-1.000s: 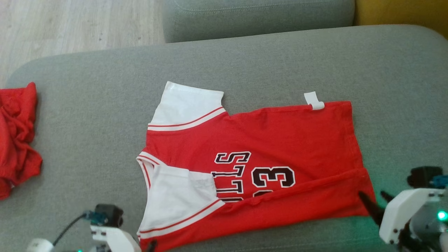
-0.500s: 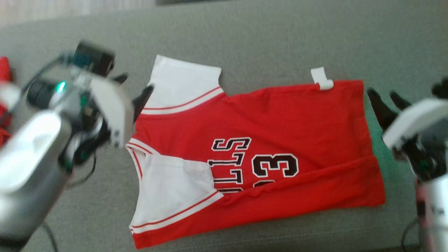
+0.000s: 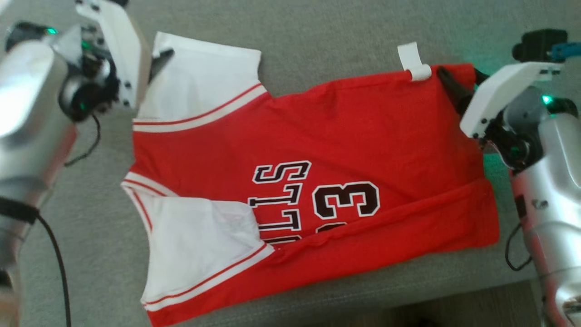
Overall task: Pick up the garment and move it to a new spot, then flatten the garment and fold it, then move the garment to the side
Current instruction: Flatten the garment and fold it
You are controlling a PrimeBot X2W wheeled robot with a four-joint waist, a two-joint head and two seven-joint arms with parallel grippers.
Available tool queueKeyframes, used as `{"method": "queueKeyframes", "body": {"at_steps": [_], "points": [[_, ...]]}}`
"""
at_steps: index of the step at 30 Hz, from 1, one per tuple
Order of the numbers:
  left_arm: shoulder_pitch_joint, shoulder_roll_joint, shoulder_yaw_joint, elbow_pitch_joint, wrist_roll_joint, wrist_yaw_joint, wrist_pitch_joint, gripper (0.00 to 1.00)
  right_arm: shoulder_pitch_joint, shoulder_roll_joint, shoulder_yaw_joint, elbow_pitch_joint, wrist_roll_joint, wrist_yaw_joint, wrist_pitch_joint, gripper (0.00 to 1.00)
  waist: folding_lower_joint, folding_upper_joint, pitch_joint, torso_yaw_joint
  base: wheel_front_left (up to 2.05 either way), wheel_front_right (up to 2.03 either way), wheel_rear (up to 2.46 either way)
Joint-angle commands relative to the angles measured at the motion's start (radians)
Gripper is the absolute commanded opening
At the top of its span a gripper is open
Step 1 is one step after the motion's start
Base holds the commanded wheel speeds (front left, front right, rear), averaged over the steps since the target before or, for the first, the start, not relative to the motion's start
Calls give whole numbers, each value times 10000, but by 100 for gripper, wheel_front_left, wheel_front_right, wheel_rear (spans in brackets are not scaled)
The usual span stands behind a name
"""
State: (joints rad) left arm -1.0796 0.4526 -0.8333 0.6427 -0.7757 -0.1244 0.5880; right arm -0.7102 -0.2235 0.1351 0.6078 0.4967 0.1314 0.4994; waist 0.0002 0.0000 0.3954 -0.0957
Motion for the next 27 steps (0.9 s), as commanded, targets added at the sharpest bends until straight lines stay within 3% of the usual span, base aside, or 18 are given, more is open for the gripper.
{"method": "queueKeyframes", "body": {"at_steps": [1,11,12,13,14,15,16,17,27], "points": [[-723,293,303,141,35,-39,52,100,-363,15,309,-154,158,-7,-112,100,-2,0,332,-255,0,0,0],[-1439,383,-427,1682,-551,-61,-13,100,-1031,174,1764,633,1010,-7,-473,100,-2,0,751,-770,0,0,0],[-1464,402,-477,1752,-654,-61,-25,95,-1052,173,1885,685,1120,-7,-495,99,-2,0,755,-783,0,0,0],[-1479,420,-547,1798,-745,-61,-36,67,-1068,151,2028,736,1209,-7,-497,90,-2,0,751,-790,0,0,0],[-1489,443,-640,1826,-814,-61,-35,40,-1088,112,2157,785,1294,-7,-515,71,-2,0,742,-791,0,0,0],[-1503,465,-747,1830,-877,-61,-30,2,-1108,78,2266,823,1391,-7,-554,45,-2,0,734,-783,0,0,0],[-1522,487,-842,1822,-947,-61,-39,0,-1131,45,2371,853,1490,-7,-606,15,-2,0,724,-769,0,0,0],[-1538,505,-930,1811,-1024,-62,-45,0,-1154,10,2455,886,1584,-7,-682,0,-2,0,708,-749,0,0,0],[-1972,470,-1228,2580,-918,-62,-1705,0,-1553,-181,2404,1694,1871,-7,-2715,0,-2,0,296,-424,0,0,0]]}}
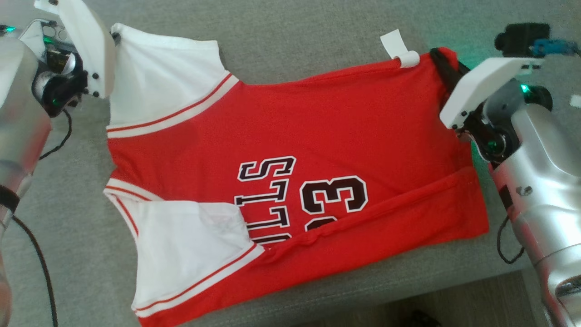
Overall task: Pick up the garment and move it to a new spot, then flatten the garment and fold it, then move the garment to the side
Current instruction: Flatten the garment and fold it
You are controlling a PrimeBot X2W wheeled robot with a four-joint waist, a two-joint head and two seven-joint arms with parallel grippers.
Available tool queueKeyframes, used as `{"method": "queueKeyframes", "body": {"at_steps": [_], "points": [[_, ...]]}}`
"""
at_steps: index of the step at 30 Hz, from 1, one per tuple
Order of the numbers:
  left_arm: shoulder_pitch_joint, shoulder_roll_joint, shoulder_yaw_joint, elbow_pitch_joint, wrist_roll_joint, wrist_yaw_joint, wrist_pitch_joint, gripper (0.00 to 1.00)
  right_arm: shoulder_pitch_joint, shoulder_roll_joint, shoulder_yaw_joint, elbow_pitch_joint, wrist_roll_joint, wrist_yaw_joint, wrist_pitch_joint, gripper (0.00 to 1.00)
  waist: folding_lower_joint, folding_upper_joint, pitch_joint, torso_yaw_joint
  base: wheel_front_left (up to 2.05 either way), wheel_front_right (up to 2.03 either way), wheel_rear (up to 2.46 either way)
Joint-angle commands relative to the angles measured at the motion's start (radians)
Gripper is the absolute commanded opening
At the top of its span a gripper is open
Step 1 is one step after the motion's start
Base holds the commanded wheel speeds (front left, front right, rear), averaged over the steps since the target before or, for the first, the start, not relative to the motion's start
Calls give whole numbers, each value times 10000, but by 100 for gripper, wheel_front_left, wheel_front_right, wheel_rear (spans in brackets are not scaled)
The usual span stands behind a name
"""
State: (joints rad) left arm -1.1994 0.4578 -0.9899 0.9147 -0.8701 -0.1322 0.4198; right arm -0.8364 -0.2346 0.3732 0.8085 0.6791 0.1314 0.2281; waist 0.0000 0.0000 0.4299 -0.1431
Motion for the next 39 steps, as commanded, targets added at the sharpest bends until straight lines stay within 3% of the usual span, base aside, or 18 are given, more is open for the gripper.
{"method": "queueKeyframes", "body": {"at_steps": [1,9,16,28,39], "points": [[-759,377,320,-57,-20,16,-129,0,-329,-69,-22,-173,58,-7,-202,0,0,0,-121,97,0,0,0],[-502,183,-59,-185,-613,16,-712,0,-258,-66,192,257,371,-7,-1203,0,0,0,-881,431,0,0,0],[-93,471,-702,-1212,-1546,16,-428,0,152,-541,609,388,741,-7,-1031,0,0,0,-1809,686,0,0,0],[566,1861,-1758,-4014,-3326,16,997,0,992,-1287,1049,666,1398,-7,-838,0,0,0,-2814,1259,0,0,0],[1617,3248,-2444,-7104,-4935,16,2958,0,1653,-1870,1736,575,1864,-7,-473,0,0,0,-3358,1585,0,0,0]]}}
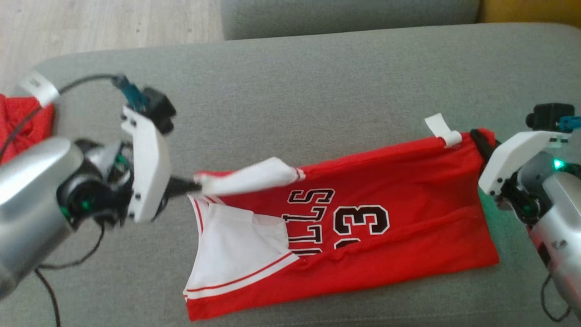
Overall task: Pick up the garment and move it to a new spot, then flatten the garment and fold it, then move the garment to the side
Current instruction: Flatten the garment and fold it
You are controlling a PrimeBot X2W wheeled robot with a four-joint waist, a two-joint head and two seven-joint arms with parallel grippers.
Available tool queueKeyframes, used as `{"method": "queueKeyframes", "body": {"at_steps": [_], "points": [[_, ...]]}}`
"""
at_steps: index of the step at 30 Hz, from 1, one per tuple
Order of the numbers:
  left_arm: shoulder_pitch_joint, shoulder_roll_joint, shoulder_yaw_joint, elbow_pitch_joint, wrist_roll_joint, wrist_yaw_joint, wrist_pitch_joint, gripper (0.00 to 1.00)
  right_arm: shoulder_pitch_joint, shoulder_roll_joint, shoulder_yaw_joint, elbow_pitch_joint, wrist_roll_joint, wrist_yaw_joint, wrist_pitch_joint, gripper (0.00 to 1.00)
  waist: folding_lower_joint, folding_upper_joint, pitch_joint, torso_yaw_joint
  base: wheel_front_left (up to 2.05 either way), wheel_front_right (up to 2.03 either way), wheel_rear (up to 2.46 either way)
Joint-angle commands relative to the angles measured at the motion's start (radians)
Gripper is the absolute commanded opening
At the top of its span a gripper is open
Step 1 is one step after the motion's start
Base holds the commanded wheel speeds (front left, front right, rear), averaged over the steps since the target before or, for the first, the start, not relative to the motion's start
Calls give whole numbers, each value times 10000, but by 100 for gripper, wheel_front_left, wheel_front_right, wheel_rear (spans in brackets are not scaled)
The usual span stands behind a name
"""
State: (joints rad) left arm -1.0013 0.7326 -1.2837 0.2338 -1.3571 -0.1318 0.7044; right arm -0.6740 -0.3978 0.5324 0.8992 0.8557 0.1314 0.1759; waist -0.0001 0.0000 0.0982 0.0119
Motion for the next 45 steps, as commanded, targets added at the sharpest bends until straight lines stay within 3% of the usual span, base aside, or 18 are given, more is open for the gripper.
{"method": "queueKeyframes", "body": {"at_steps": [1,19,20,21,22,30,36,40,45], "points": [[-270,595,456,-501,-122,12,238,0,88,-308,209,-373,165,-7,160,0,1,0,-56,46,0,0,0],[1193,1097,195,-1565,-566,243,956,0,1009,-1133,992,-1542,1010,-7,2472,0,1,0,-122,-96,0,0,0],[1261,1053,189,-1543,-526,263,891,2,1033,-1140,986,-1572,989,-7,2480,25,1,0,-111,-103,0,0,0],[1350,990,182,-1508,-515,266,844,48,1062,-1142,984,-1564,960,-7,2511,74,1,0,-102,-105,0,0,0],[1451,926,171,-1464,-503,261,837,100,1102,-1136,996,-1546,949,-7,2587,100,1,0,-100,-107,0,0,0],[1868,574,169,-1022,-181,154,473,100,1379,-1261,847,-1744,879,-7,2534,100,1,0,-390,-98,0,0,0],[1929,684,848,-1121,247,152,-1332,100,1966,-1595,90,-2667,987,-7,1274,100,1,0,-1043,-54,0,0,0],[2204,798,1539,-1280,934,884,-3433,100,2412,-1544,-668,-3507,1004,-7,113,100,1,0,-1210,-72,0,0,0],[2958,665,2577,-1295,1634,2423,-6612,100,2952,-1265,-1907,-4405,448,-7,-1845,100,1,0,-1296,-42,0,0,0]]}}
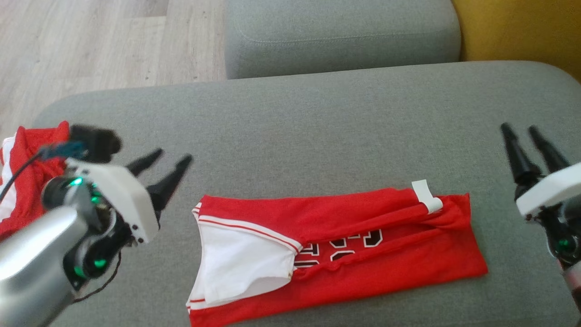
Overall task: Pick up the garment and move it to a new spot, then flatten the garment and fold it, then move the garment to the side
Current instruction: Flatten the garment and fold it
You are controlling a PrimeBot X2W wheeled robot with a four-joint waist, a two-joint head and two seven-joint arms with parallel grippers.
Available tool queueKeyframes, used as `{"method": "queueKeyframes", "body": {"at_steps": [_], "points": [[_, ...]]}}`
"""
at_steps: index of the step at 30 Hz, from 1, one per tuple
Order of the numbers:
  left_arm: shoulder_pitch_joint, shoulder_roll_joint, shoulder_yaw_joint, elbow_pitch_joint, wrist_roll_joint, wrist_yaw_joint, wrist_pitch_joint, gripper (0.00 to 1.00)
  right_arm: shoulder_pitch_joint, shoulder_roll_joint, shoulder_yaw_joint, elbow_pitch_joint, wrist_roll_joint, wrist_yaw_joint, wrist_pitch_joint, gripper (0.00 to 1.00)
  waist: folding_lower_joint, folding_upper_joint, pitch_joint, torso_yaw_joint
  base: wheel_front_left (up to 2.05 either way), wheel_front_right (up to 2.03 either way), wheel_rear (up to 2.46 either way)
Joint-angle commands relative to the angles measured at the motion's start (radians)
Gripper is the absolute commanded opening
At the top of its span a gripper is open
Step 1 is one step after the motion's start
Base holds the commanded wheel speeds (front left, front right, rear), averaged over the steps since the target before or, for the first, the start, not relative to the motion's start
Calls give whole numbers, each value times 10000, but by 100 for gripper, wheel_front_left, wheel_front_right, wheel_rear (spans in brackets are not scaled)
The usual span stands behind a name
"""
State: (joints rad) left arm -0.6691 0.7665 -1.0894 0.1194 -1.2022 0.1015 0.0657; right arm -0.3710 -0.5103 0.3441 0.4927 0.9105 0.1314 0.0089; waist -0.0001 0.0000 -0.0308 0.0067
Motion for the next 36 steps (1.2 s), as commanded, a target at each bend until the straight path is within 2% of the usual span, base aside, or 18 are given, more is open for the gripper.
{"method": "queueKeyframes", "body": {"at_steps": [1,4,8,11,14,18,23,30,36], "points": [[-194,286,812,-168,238,374,-852,100,56,-70,-219,-539,-320,-7,-513,100,1,0,-18,29,0,0,0],[360,197,1224,-165,746,1228,-2539,100,545,373,-839,-1198,-840,-7,-1256,100,1,0,-42,69,0,0,0],[1303,-151,2062,-207,1254,2299,-3237,100,1316,1038,-1695,-1867,-1898,-7,-1614,100,1,0,-44,120,0,0,0],[2226,-782,3673,-565,2307,2911,-3267,100,1963,1615,-2275,-2245,-2639,-7,-1562,100,1,0,-3,155,0,0,0],[3602,-1654,5310,-1113,3577,3168,-3270,100,2629,2169,-2840,-2471,-3278,-7,-1375,100,1,0,32,157,0,0,0],[5223,-2861,6782,-1536,4942,2977,-3272,100,3269,2737,-3443,-2674,-3991,-7,-1107,100,1,0,100,140,0,0,0],[6151,-3887,7562,-1423,5907,2302,-3273,100,3576,3183,-3787,-2812,-4596,-7,-633,100,1,0,143,119,0,0,0],[6179,-4582,8066,-918,6603,1391,-3273,100,2606,3405,-3820,-1877,-4875,-7,581,100,1,0,257,30,0,0,0],[5920,-4943,8171,-442,7018,915,-3274,100,1207,3390,-3889,277,-4858,-7,2057,100,1,0,463,215,0,0,0]]}}
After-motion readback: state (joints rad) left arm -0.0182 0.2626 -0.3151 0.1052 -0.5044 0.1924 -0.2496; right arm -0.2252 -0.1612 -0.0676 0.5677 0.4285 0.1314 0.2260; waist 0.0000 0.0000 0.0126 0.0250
